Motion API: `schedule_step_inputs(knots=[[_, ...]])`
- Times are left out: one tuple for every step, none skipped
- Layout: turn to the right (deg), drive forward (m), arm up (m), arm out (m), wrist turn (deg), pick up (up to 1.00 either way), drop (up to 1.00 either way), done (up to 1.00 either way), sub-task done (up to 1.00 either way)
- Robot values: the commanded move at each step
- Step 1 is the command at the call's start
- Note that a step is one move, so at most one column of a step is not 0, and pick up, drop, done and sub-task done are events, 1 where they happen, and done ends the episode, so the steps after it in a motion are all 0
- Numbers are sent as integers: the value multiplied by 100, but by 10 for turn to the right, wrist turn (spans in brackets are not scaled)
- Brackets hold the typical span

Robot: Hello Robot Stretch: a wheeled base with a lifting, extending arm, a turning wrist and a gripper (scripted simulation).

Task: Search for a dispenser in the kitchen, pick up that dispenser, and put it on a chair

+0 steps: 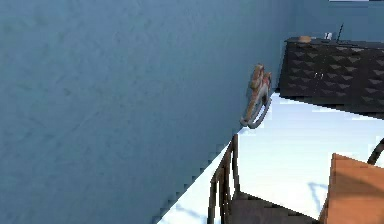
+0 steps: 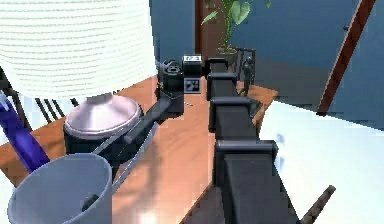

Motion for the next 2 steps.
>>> schedule_step_inputs(knots=[[0, 0, 0, 0, 450, 0, 0, 0, 0], [0, 0, 0, 0, 450, 0, 0, 0, 0]])
